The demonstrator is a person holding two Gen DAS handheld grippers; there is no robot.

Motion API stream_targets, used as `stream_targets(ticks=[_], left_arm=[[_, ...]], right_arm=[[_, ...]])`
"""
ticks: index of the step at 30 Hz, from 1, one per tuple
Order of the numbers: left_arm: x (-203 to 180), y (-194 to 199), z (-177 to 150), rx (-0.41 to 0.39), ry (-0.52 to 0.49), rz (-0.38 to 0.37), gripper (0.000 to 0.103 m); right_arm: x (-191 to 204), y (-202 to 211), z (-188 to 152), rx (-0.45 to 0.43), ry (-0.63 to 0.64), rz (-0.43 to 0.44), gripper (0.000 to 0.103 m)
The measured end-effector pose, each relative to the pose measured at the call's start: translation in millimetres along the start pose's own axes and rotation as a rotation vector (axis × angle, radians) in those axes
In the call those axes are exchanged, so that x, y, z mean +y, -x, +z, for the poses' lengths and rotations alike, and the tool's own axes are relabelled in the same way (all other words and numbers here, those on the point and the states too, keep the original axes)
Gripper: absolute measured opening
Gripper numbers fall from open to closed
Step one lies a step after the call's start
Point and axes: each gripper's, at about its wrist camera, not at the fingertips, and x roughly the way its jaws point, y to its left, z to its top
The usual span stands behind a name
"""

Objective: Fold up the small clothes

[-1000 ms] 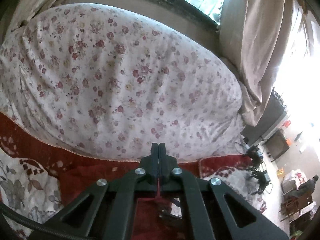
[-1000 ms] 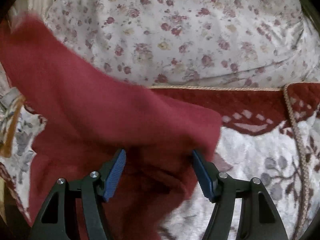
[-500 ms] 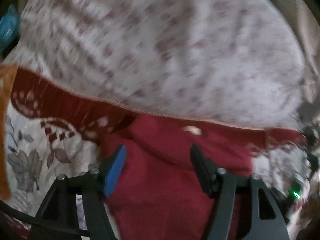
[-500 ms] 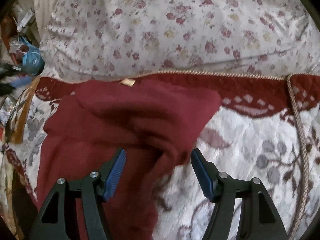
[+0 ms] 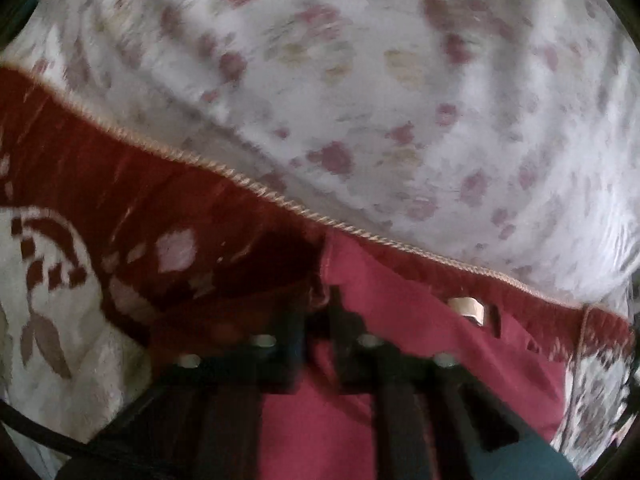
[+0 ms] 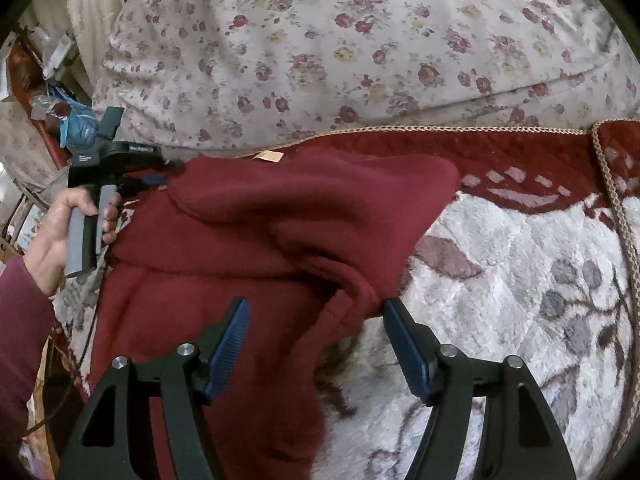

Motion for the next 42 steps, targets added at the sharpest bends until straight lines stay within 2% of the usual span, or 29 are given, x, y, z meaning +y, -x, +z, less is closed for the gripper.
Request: stream_targets(ticks=[3, 6, 11, 16, 19, 22, 24, 25, 27, 28, 29, 31, 32, 34, 36, 38, 39, 40, 41, 42], left_arm=[[-20.2, 31.1, -1.8, -0.032, -0.063, -0.059, 0.008], [-29.7, 76.5, 0.2, -0.085, -0.064, -0.124, 0.008], [-53.3, 163.2, -4.4, -0.184, -0.125, -0.21, 0.008], [-64.0, 209.8, -7.4, -0.217, -0.141, -0.25, 0.008], [-63.5, 224.4, -12.8, -0.247, -0.153, -0.225, 0.008], [-45.8, 217.1, -18.0, -0.233, -0.124, -0.206, 0.008], [-25.1, 197.0, -31.0, -0.199, -0.098, -0.184, 0.008], [-14.4, 184.2, -38.3, -0.175, -0.085, -0.171, 0.008], [9.0, 149.3, -57.4, -0.108, -0.051, -0.129, 0.008], [17.1, 134.5, -66.1, -0.079, -0.038, -0.121, 0.008], [28.9, 115.7, -77.9, -0.045, -0.016, -0.112, 0.008], [42.5, 100.7, -89.0, -0.031, 0.017, -0.107, 0.008], [48.6, 96.4, -92.5, -0.031, 0.036, -0.112, 0.008], [57.1, 96.1, -93.2, -0.038, 0.067, -0.136, 0.008], [56.1, 101.1, -91.0, -0.048, 0.058, -0.138, 0.008], [50.8, 106.3, -91.3, -0.055, 0.043, -0.145, 0.008], [46.8, 109.0, -90.9, -0.057, 0.035, -0.154, 0.008], [43.9, 109.7, -89.7, -0.058, 0.032, -0.162, 0.008], [39.0, 113.0, -91.1, -0.061, 0.025, -0.179, 0.008], [36.3, 115.0, -92.1, -0.064, 0.021, -0.194, 0.008]], right_arm=[[-8.2, -0.6, 0.3, -0.001, -0.023, -0.008, 0.074], [-9.2, 5.0, 0.3, -0.022, -0.027, -0.032, 0.074], [18.2, 10.6, 4.4, -0.047, 0.063, -0.055, 0.074], [46.8, -2.6, 14.8, -0.071, 0.144, -0.147, 0.074], [59.8, -18.5, 18.7, -0.028, 0.203, -0.2, 0.074], [61.7, -13.0, 12.9, -0.02, 0.243, -0.189, 0.074], [49.6, -7.1, 6.7, -0.011, 0.242, -0.219, 0.074], [35.3, -7.8, 3.5, 0.027, 0.224, -0.25, 0.074], [14.0, -7.5, 0.0, 0.074, 0.176, -0.249, 0.074], [0.9, -3.2, 0.0, 0.078, 0.127, -0.213, 0.074], [-13.8, 3.9, 2.0, 0.068, 0.05, -0.142, 0.074], [-33.4, 13.8, 9.0, 0.035, -0.085, -0.03, 0.077], [-42.6, 17.8, 15.3, 0.004, -0.153, -0.011, 0.084], [-47.4, 13.7, 26.8, -0.034, -0.195, -0.035, 0.091], [-48.9, -4.9, 37.1, -0.005, -0.233, -0.016, 0.091], [-46.4, -28.7, 48.2, 0.033, -0.265, 0.056, 0.091], [-43.2, -40.3, 53.1, 0.049, -0.26, 0.083, 0.088], [-39.0, -49.9, 55.3, 0.06, -0.244, 0.082, 0.064], [-33.0, -58.6, 59.0, 0.077, -0.196, 0.031, 0.029], [-26.8, -59.8, 60.5, 0.077, -0.149, -0.013, 0.021]])
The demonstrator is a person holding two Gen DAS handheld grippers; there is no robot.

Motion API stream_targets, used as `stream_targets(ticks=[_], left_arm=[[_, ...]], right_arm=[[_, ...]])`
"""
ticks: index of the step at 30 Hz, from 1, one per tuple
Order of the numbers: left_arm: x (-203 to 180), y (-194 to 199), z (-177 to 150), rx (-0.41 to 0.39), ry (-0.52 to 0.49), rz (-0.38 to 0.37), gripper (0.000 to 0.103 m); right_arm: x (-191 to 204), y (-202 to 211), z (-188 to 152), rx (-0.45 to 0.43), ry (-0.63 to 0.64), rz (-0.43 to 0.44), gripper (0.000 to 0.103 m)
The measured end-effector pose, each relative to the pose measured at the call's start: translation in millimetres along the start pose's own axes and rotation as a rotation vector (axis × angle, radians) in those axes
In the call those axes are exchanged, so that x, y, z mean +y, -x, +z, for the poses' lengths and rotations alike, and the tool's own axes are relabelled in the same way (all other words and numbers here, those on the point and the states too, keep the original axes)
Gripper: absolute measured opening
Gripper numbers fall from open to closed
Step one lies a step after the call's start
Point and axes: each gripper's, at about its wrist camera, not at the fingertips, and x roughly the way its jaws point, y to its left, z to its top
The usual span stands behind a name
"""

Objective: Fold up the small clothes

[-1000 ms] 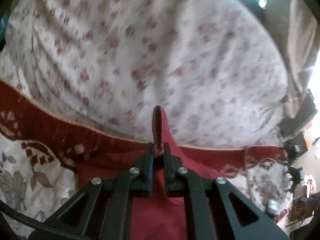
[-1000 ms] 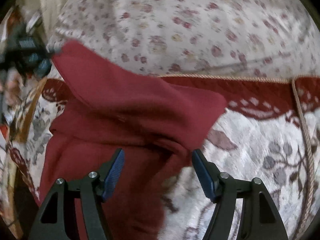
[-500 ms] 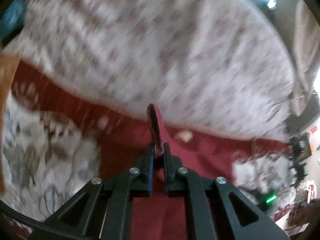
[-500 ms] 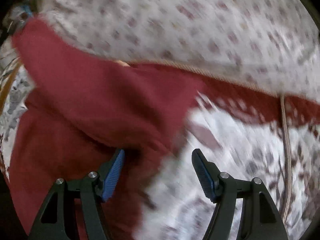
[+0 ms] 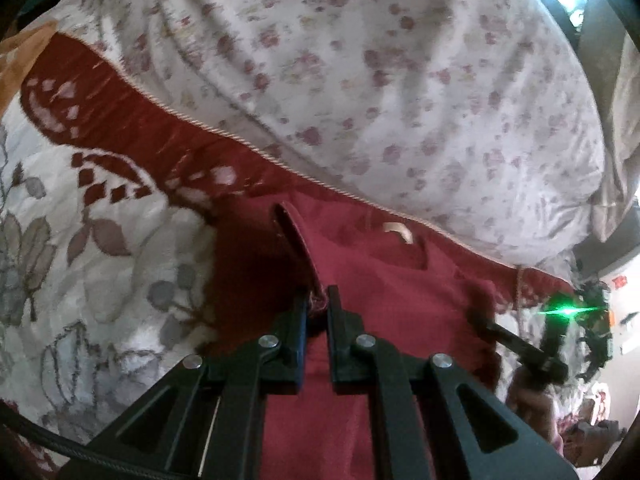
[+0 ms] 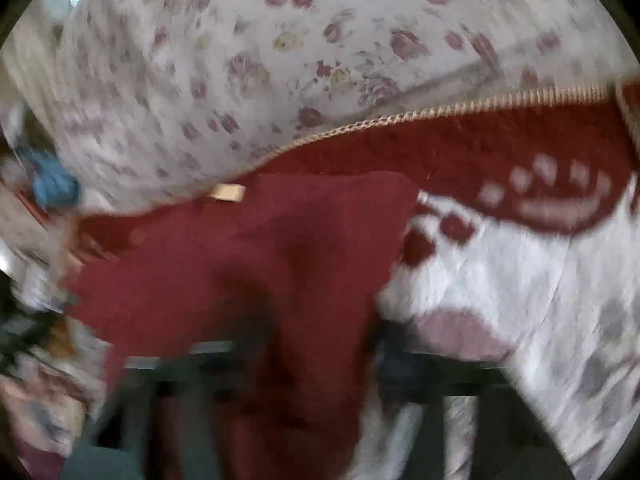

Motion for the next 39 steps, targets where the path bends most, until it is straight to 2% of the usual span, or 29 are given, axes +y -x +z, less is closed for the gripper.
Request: stream_targets(ticks=[3, 6, 9, 10, 12, 13, 14, 15, 17, 18, 19, 20, 21, 22, 23, 24, 25, 27, 28, 29, 31, 34, 35, 37, 39], left_arm=[[-6.4, -0.4, -9.3, -0.002, -0.026, -0.026, 0.008], [-0.3, -22.9, -20.3, 0.021, -0.047, 0.065, 0.008], [17.2, -44.9, -28.6, 0.048, -0.025, 0.12, 0.01], [21.9, -46.7, -30.8, 0.047, -0.014, 0.11, 0.01], [26.6, -43.6, -33.4, 0.031, 0.001, 0.089, 0.011], [26.3, -41.9, -34.0, 0.021, -0.003, 0.088, 0.012], [25.3, -40.4, -34.6, 0.014, -0.006, 0.088, 0.012], [23.6, -39.7, -35.4, 0.008, -0.009, 0.088, 0.013], [21.5, -39.1, -37.6, -0.006, -0.011, 0.088, 0.021], [20.0, -38.4, -38.9, -0.014, -0.009, 0.087, 0.022], [19.9, -38.8, -39.9, -0.021, -0.007, 0.086, 0.022], [20.4, -36.8, -43.0, -0.032, -0.007, 0.08, 0.025], [21.3, -35.6, -45.5, -0.043, -0.011, 0.072, 0.027], [22.3, -33.6, -48.7, -0.063, -0.021, 0.056, 0.034], [22.7, -32.3, -51.2, -0.081, -0.031, 0.046, 0.042], [22.5, -31.9, -52.3, -0.095, -0.038, 0.052, 0.046], [21.5, -31.0, -53.4, -0.107, -0.049, 0.075, 0.051], [18.3, -26.6, -53.2, -0.13, -0.073, 0.146, 0.055], [17.8, -24.0, -52.3, -0.145, -0.079, 0.164, 0.06], [18.5, -18.6, -51.1, -0.177, -0.08, 0.172, 0.064], [20.0, -14.1, -48.1, -0.21, -0.071, 0.181, 0.067], [20.8, -18.8, -42.2, -0.202, -0.082, 0.202, 0.071], [22.6, -24.2, -40.9, -0.186, -0.083, 0.232, 0.071], [25.6, -32.7, -39.4, -0.16, -0.077, 0.268, 0.072], [31.6, -43.1, -38.0, -0.122, -0.07, 0.279, 0.075]], right_arm=[[10.5, 20.2, 3.3, -0.065, 0.11, -0.042, 0.014], [1.3, 33.9, 7.5, -0.144, 0.123, -0.151, 0.013], [-20.6, 17.0, 9.3, -0.085, 0.059, -0.17, 0.013], [-25.8, 19.1, 6.1, -0.08, 0.031, -0.151, 0.019], [-29.7, 32.9, 2.2, -0.095, -0.02, -0.132, 0.038], [-29.8, 44.1, -1.7, -0.103, -0.04, -0.117, 0.056], [-26.8, 53.5, -7.7, -0.115, -0.043, -0.076, 0.066], [-20.7, 56.9, -14.8, -0.112, -0.029, -0.041, 0.069], [-6.6, 49.2, -26.3, -0.06, 0.024, -0.021, 0.069], [-0.4, 41.0, -30.9, -0.033, 0.057, -0.027, 0.066], [5.8, 32.8, -36.5, -0.012, 0.103, -0.066, 0.039], [10.6, 28.1, -43.5, -0.009, 0.171, -0.148, 0.03], [11.7, 29.6, -48.0, -0.027, 0.207, -0.174, 0.028], [7.9, 35.0, -51.8, -0.041, 0.211, -0.175, 0.026], [2.3, 39.3, -53.3, -0.041, 0.196, -0.176, 0.026], [-1.8, 42.2, -52.8, -0.04, 0.179, -0.17, 0.027], [-5.8, 45.7, -51.3, -0.033, 0.154, -0.158, 0.027], [-8.7, 56.0, -47.8, -0.042, 0.106, -0.139, 0.032], [-6.0, 65.8, -44.6, -0.083, 0.077, -0.14, 0.038], [-3.1, 71.7, -42.1, -0.115, 0.068, -0.142, 0.05], [6.7, 77.0, -35.9, -0.169, 0.068, -0.134, 0.063], [30.2, 51.1, -20.2, -0.136, 0.142, -0.123, 0.063], [36.4, 39.6, -15.8, -0.119, 0.166, -0.128, 0.062], [44.6, 16.6, -8.4, -0.082, 0.202, -0.162, 0.061], [43.3, -1.4, 0.9, -0.064, 0.213, -0.241, 0.059]])
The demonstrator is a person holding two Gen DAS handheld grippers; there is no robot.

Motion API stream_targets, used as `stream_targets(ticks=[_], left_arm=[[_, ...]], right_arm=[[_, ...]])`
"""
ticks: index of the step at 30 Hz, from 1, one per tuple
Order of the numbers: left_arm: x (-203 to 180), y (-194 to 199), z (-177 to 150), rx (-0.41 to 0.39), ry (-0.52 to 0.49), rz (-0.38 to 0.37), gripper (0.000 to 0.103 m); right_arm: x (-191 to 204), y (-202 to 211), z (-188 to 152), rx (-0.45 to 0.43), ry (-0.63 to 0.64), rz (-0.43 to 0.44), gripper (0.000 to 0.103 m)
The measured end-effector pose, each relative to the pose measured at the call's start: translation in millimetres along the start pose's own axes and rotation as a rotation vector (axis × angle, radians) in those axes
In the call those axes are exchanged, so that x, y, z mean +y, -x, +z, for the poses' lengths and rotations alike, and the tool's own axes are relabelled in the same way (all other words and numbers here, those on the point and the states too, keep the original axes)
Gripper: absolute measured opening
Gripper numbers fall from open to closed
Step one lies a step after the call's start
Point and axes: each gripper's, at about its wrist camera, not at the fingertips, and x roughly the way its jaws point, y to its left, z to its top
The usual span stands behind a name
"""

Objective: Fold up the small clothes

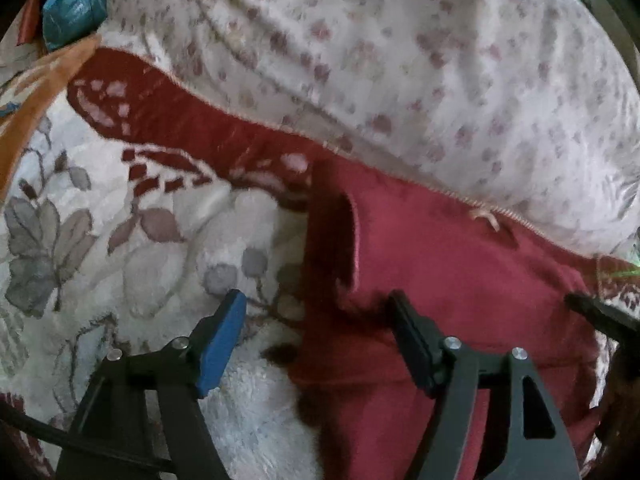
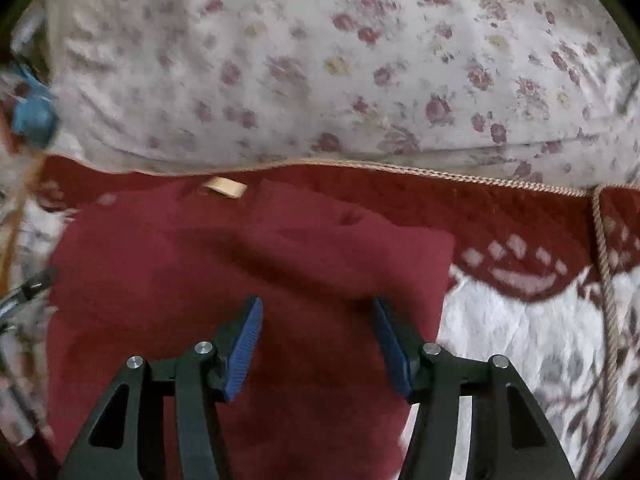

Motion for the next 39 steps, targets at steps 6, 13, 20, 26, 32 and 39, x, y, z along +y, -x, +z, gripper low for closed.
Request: stream_targets(ticks=[6, 13, 20, 26, 32, 39], left_arm=[[7.3, -4.1, -1.9, 0.013, 0.017, 0.0, 0.08], [4.1, -1.4, -4.8, -0.008, 0.013, 0.018, 0.08], [5.9, 20.4, -19.7, 0.012, 0.011, 0.03, 0.08], [7.0, 66.8, -52.8, 0.031, -0.006, -0.021, 0.081], [13.1, 107.6, -97.8, 0.069, -0.014, -0.058, 0.082], [2.9, 136.4, -147.7, 0.116, -0.062, -0.09, 0.082]], right_arm=[[-14.7, -8.9, 5.7, -0.002, -0.044, -0.049, 0.059], [-12.5, 28.3, -32.3, 0.019, 0.003, -0.008, 0.063], [-31.6, 49.9, -48.4, 0.012, -0.094, 0.062, 0.069], [-45.6, 108.3, -87.8, -0.029, -0.1, 0.158, 0.085], [-46.4, 127.5, -136.9, 0.001, -0.123, 0.272, 0.085], [-26.3, 128.1, -183.7, 0.084, -0.025, 0.311, 0.085]])
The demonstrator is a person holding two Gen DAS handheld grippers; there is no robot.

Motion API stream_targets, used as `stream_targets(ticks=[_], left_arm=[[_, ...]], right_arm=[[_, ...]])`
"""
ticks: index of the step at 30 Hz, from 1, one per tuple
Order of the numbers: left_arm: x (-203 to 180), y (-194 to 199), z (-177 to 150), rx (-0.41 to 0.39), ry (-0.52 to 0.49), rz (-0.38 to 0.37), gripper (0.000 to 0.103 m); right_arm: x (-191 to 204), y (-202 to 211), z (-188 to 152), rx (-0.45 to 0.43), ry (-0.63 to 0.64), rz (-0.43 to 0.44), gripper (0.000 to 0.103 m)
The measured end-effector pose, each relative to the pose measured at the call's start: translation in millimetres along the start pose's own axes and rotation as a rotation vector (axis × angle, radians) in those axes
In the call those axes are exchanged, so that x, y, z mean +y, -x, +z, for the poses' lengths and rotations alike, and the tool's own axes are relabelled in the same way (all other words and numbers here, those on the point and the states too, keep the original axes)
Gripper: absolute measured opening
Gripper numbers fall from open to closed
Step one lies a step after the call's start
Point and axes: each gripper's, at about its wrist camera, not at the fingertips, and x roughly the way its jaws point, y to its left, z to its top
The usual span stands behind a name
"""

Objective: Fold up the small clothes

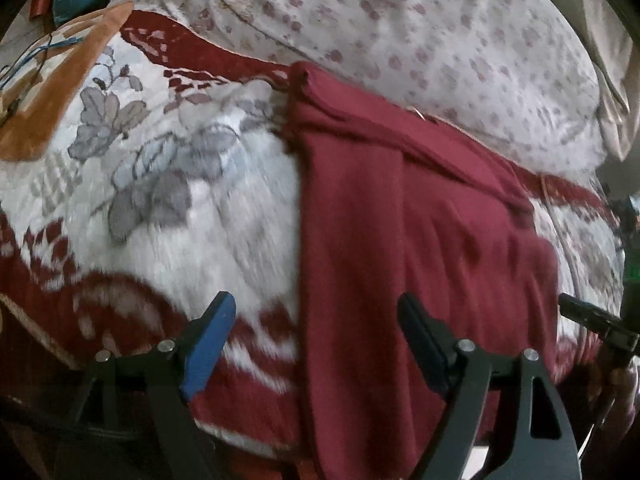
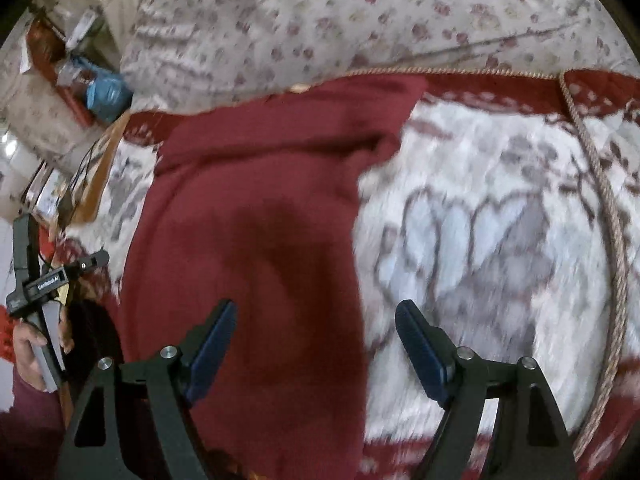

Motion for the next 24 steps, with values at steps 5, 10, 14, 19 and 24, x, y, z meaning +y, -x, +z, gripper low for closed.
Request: stream_targets(ticks=[5, 10, 14, 19, 24], left_arm=[[-3.7, -0.6, -30.1, 0.055, -0.022, 0.023, 0.082], [1.5, -5.1, -60.1, 0.113, -0.013, 0.028, 0.082], [5.4, -15.1, -79.4, 0.169, 0.038, -0.034, 0.082], [0.9, -21.3, -88.7, 0.179, 0.038, -0.029, 0.082], [2.3, -22.5, -86.9, 0.185, 0.063, -0.05, 0.081]], right_arm=[[-1.4, -1.1, -32.6, 0.057, 0.007, 0.024, 0.085], [-0.2, -1.2, -58.8, 0.109, 0.039, 0.024, 0.086], [-1.1, 0.3, -70.7, 0.128, 0.029, 0.072, 0.087], [1.0, 0.2, -79.5, 0.129, 0.015, 0.15, 0.088], [2.6, -1.5, -83.1, 0.123, 0.046, 0.137, 0.06]])
